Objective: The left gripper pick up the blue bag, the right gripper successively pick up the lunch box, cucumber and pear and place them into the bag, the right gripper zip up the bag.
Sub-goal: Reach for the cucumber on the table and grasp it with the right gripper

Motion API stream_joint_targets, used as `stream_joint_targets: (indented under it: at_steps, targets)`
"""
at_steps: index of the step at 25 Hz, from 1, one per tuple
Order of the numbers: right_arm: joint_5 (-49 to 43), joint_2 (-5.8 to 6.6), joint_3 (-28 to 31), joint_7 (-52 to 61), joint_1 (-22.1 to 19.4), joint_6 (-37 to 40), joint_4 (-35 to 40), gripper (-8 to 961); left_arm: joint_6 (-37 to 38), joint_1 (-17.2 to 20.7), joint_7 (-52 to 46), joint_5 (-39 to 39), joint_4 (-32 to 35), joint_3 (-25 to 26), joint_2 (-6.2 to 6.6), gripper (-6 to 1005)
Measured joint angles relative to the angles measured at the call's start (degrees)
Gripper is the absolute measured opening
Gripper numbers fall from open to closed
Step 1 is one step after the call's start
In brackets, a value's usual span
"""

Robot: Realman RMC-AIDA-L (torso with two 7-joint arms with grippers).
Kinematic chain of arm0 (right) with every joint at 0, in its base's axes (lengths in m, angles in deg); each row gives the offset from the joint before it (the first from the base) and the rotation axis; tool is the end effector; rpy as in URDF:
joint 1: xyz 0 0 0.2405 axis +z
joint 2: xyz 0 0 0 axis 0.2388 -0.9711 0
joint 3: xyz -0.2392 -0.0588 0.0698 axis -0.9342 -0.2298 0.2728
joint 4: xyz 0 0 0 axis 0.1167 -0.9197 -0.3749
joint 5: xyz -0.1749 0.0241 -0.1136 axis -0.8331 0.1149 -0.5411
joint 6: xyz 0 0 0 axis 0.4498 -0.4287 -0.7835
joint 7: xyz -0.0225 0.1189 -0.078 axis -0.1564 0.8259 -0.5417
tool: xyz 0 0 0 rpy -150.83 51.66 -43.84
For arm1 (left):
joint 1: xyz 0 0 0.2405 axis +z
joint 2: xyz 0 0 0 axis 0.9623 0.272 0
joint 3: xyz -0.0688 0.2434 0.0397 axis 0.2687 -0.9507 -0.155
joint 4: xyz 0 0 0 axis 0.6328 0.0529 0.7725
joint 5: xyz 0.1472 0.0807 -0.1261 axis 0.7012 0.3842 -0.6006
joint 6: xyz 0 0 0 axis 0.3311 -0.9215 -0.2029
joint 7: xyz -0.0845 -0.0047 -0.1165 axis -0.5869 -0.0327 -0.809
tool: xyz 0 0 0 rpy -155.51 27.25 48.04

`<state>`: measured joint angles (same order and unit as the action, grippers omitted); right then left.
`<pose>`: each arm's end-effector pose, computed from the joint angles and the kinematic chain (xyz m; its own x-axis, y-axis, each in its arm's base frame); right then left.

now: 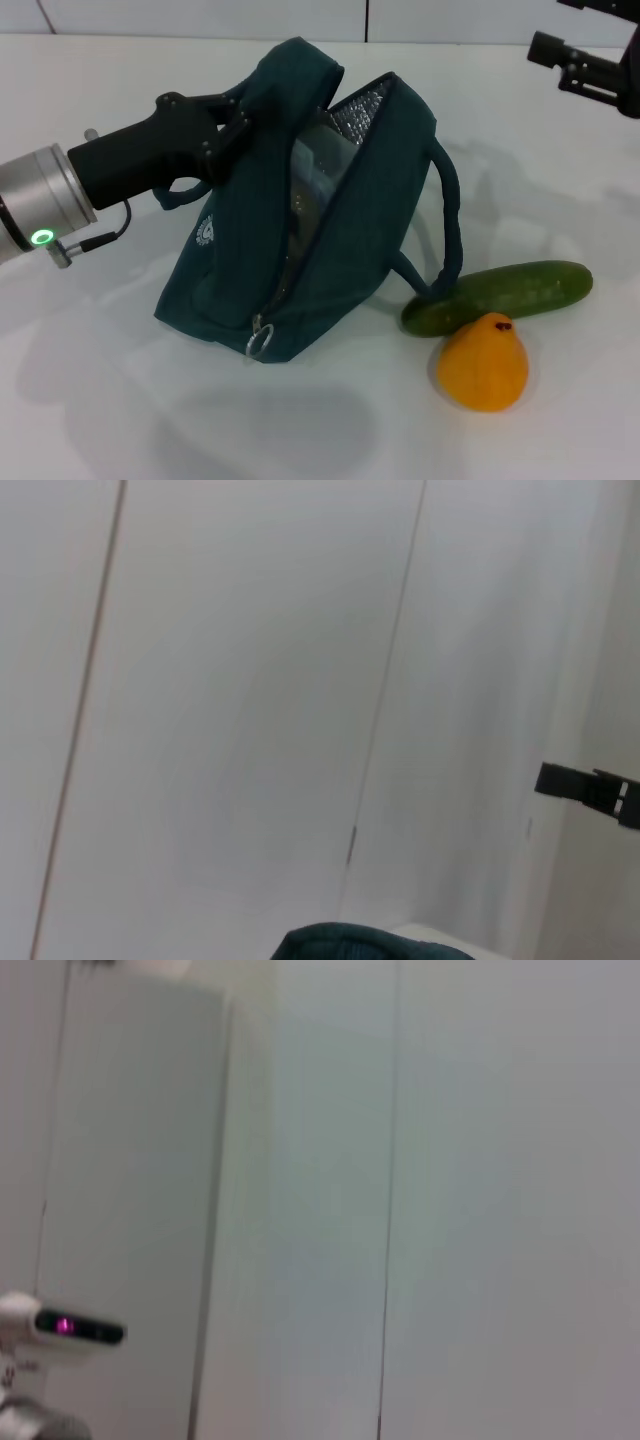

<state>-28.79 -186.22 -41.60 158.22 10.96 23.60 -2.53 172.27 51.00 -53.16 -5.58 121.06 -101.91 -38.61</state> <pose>0.1950 0.3586 0.0720 0.7181 0.1637 -0.6764 -0.2011 -0.8816 -0.4269 -0.2522 0.3254 0.0116 0.6088 0.1790 0.7729 0.5199 -0.8259 -0.2183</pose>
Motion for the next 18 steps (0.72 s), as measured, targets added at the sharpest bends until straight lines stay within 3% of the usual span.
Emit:
stream_joint_targets:
  at_steps: [3, 6, 11, 18]
  targets:
    - [-1.02, 2.14, 1.03, 1.11, 1.46, 0.14, 1.27, 667, -0.03, -0.14, 1.43, -1.78, -1.46, 0.00, -0.03, 40]
    - [-1.32, 3.39, 1.30, 1.49, 3.05, -1.62, 1.81, 633, -0.05, -0.39, 4.86, -4.46, -4.71, -0.12, -0.02, 40]
    - [-5.91, 2.40, 2.18, 2.51, 4.62, -6.05, 1.67, 536, -0.04, -1.42, 12.75, -7.36, -11.63, -0.27, -0.11, 39]
    - [-12.83, 2.75, 2.01, 17.19, 7.13, -6.05, 2.55, 618, 0.77, -0.79, 15.60, -10.90, -14.65, -0.34, -0.55, 40]
